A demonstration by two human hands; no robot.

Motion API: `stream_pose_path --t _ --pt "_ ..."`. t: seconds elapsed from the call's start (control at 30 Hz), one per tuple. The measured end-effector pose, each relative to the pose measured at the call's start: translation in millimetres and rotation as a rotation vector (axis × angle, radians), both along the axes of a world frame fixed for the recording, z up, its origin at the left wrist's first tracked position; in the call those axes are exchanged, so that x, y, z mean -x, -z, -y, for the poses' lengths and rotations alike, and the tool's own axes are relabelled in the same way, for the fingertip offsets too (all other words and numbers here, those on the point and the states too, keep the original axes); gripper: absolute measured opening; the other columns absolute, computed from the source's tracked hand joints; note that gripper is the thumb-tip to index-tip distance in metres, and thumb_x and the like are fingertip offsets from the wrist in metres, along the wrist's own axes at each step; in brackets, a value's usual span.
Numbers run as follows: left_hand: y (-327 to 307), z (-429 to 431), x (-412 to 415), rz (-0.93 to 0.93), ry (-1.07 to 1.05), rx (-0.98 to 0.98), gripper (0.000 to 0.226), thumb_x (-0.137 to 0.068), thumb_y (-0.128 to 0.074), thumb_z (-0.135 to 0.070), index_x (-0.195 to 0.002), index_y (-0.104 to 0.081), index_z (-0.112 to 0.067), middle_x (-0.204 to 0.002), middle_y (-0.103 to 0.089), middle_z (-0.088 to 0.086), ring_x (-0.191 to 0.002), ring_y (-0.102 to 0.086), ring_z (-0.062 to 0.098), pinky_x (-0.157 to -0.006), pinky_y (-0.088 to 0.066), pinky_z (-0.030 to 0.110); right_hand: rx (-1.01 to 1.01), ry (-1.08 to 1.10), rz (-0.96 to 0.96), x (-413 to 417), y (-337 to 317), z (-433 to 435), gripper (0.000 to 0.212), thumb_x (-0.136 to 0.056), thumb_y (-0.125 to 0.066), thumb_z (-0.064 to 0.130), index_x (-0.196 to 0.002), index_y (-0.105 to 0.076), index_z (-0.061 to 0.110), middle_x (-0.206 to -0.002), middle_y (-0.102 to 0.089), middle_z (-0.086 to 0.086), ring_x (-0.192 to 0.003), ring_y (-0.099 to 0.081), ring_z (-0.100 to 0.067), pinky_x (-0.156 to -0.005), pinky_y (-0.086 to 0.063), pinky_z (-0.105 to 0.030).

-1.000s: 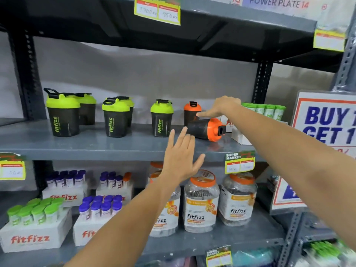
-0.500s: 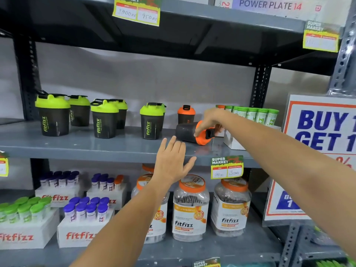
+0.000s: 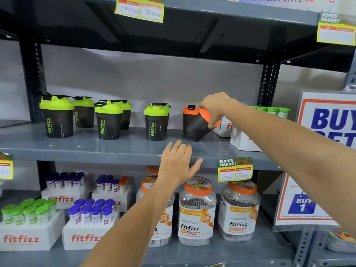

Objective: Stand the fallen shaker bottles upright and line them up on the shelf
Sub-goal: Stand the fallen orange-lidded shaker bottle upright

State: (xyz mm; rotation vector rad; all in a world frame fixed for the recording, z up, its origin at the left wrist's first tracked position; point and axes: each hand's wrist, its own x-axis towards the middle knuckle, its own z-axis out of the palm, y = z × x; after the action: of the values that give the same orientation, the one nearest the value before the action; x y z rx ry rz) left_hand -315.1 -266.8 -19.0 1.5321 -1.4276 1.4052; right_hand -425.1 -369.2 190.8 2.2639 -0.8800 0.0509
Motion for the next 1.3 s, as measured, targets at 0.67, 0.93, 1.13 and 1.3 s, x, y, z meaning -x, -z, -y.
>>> stream_pose_path --t 0.67,0.93,1.13,1.3 --pt "0.1 1.3 -0.7 0.025 -0.006 0.025 0.052 -0.088 -0.045 -0.053 -0.095 -0.071 -0.009 -0.093 -0.073 0.006 -0.104 -0.067 0.026 -0.092 -0.052 0.041 0.061 -0.124 -0.238 -36.3 -0.4 6.9 0.092 -0.072 -0.082 0.025 -0.148 -0.031 0.03 -0.133 -0.043 -0.014 -0.116 -0.048 -0.036 -0.09 -0.049 -0.046" --pt "0.3 0.8 -1.0 0.01 -0.005 0.008 0.052 -0.088 -0.045 -0.053 -0.095 -0.071 -0.009 -0.093 -0.073 0.006 -0.103 -0.068 0.026 -0.092 -0.052 0.042 -0.053 -0.175 -0.091 -36.6 -6.9 7.3 0.092 -0.077 -0.071 0.039 -0.152 -0.019 0.035 -0.138 -0.046 -0.008 -0.121 -0.046 -0.032 -0.084 -0.048 -0.042" --pt "0.4 -0.1 -0.7 0.004 -0.012 -0.018 0.053 -0.089 -0.044 -0.054 -0.097 -0.071 -0.01 -0.094 -0.073 0.006 -0.103 -0.067 0.026 -0.093 -0.052 0.042 -0.405 -0.125 0.221 -22.2 -11.6 21.2 0.073 -0.082 -0.063 0.027 -0.146 -0.029 0.031 -0.139 -0.047 -0.011 -0.119 -0.047 -0.032 -0.097 -0.045 -0.044" --pt "-0.2 0.5 -0.8 0.011 -0.016 -0.02 0.053 -0.089 -0.043 -0.054 -0.095 -0.071 -0.01 -0.092 -0.073 0.006 -0.1 -0.068 0.026 -0.091 -0.053 0.041 -0.65 -0.107 0.312 -17.3 -7.1 27.7 0.069 -0.085 -0.062 0.022 -0.145 -0.032 0.038 -0.135 -0.037 -0.005 -0.109 -0.044 -0.03 -0.078 -0.051 -0.038"
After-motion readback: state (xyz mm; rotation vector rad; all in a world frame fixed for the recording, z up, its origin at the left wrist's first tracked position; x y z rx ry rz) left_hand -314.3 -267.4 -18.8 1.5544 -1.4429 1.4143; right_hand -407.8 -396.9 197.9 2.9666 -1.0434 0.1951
